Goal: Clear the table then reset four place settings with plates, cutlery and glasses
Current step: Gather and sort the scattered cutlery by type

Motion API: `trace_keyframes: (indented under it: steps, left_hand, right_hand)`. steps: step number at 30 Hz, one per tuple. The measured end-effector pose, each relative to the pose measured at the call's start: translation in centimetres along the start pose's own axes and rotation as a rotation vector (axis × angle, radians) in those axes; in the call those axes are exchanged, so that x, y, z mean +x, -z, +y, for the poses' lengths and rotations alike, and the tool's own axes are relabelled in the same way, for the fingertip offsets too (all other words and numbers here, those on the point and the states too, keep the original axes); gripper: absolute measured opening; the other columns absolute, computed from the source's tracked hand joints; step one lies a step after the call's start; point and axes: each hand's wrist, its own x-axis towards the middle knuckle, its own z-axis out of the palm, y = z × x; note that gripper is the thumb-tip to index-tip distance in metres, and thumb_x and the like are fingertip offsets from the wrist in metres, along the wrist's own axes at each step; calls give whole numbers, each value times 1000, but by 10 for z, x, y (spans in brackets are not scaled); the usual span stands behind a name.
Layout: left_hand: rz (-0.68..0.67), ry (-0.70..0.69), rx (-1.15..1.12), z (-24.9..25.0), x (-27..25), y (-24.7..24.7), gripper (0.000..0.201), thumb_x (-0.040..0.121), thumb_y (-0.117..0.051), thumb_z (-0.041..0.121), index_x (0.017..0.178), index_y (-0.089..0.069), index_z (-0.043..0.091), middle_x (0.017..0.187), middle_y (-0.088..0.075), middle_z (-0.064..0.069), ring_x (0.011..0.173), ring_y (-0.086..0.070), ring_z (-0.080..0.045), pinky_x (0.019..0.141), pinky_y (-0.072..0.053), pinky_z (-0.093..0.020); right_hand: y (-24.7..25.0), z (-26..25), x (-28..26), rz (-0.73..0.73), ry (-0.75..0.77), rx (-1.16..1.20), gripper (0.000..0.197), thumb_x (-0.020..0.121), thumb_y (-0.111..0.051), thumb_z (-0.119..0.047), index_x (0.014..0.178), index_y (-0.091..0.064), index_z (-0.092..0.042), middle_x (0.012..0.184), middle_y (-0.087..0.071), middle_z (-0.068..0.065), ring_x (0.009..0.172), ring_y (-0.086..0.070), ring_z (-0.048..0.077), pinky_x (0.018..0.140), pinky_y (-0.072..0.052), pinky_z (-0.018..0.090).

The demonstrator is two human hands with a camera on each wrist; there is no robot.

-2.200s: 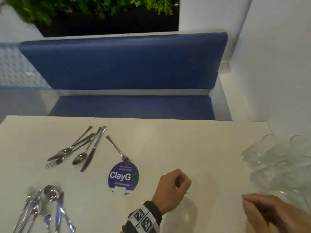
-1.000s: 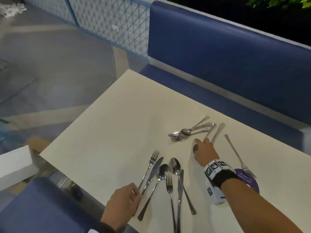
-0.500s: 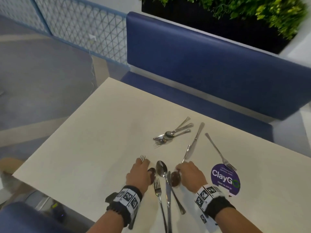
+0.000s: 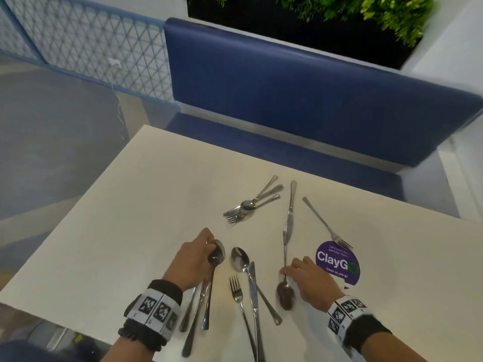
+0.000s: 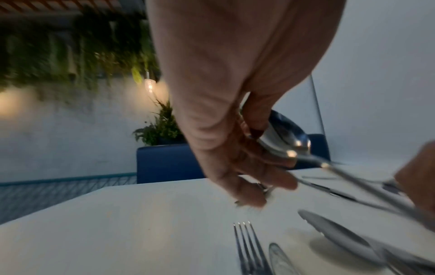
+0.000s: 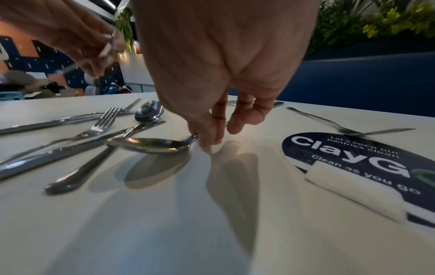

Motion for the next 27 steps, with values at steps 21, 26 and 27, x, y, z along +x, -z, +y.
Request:
trace_keyframes:
  steps: [21,26,27]
  left_hand:
    - [265,521,-1035,-24,-69,14,25,107,-37,14,103,-58,0,86,-67,-19,59,-56,-19,56,-50,-32]
    - [353,572,-1519,-29,-69,24,22,107,-37,20,93,-53,12,63,-52,-3,41,-41,-10,36,-37,-21]
    - [350,582,-1576,-30,-69,26,22,107,-38,20,96,-55,11,63,-51,-2,40,-39,-9,36,-36,-20]
  right_hand:
    - [-2,-83,9,168,-271,708,18,98,-55,-17,81,-55,-23,69,-55,-7,59,-46,4,62,-43,10]
    - [-20,-100,25,158,-474,743,16,87,-69,-27,83,-55,-19,79,-62,-5,62,-53,1,54,-41,14]
    - [-26,-100,25,153,-501,716,20,83,-73,-31,82,-56,-20,82,-62,-4,66,-55,3,57,-39,15]
